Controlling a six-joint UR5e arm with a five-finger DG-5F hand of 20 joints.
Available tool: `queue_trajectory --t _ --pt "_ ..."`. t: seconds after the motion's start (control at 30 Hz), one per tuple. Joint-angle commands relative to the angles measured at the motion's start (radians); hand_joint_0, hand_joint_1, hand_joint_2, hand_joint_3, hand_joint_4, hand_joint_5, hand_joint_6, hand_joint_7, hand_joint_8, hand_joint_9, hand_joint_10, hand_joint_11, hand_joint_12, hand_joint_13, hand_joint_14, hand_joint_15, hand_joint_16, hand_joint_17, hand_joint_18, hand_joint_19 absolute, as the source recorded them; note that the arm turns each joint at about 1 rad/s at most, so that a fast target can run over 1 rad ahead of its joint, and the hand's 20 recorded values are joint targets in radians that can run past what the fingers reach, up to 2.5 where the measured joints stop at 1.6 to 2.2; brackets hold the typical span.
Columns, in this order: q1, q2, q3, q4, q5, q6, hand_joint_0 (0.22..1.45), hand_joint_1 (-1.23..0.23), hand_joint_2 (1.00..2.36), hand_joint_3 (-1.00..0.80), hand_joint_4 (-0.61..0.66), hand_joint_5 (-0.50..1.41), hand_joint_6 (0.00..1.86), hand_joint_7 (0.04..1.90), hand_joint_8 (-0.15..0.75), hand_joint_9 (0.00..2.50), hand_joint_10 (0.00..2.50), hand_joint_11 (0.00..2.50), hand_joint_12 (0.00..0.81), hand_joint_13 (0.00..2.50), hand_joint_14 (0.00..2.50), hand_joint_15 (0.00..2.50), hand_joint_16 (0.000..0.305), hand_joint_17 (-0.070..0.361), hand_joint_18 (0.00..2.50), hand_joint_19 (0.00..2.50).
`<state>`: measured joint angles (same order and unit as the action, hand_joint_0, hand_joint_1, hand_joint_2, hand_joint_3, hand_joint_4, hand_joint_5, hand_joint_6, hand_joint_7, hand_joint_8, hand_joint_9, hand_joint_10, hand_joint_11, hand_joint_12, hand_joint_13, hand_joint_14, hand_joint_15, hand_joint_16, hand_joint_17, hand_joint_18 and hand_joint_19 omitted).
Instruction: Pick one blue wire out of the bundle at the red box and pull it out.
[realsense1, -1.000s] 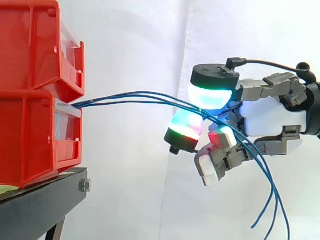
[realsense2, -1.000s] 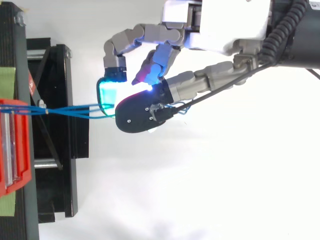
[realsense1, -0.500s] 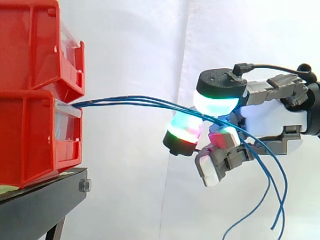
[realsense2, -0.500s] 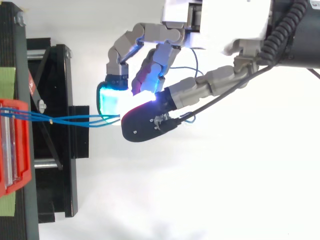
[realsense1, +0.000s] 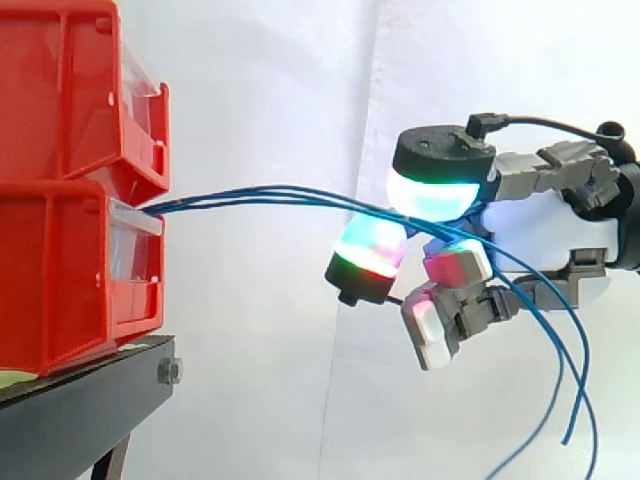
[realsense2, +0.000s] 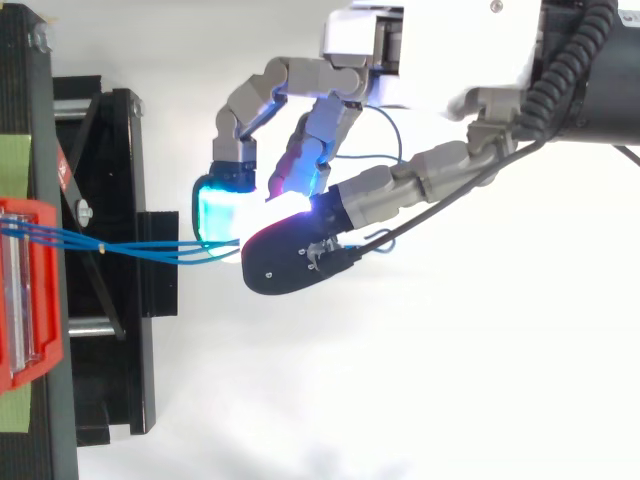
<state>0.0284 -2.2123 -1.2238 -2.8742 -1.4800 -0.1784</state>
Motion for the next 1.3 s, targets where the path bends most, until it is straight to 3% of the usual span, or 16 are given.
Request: queue_trajectory --t 0.0,0.63,1.27 --pt "0.004 0.0 0.0 -0.004 0.0 0.051 0.57 -0.66 1.05 -0.12 0.19 -0.1 0.84 0.83 0.318 1.28 0.02 0.74 0.432 0.96 0.02 0.53 0.076 0.17 0.77 0.57" --pt "0.008 -0.001 0.001 -0.007 0.0 0.062 0.62 -0.88 1.02 -0.16 0.18 -0.15 0.88 0.8 0.277 1.05 0.03 0.84 0.364 0.83 0.02 0.58 0.059 0.132 0.61 0.59" --pt "0.008 -0.001 0.0 -0.007 -0.006 0.062 0.64 -0.74 1.01 -0.12 0.36 -0.14 0.77 0.8 0.301 1.05 0.02 0.77 0.388 0.85 0.02 0.55 0.065 0.147 0.63 0.58"
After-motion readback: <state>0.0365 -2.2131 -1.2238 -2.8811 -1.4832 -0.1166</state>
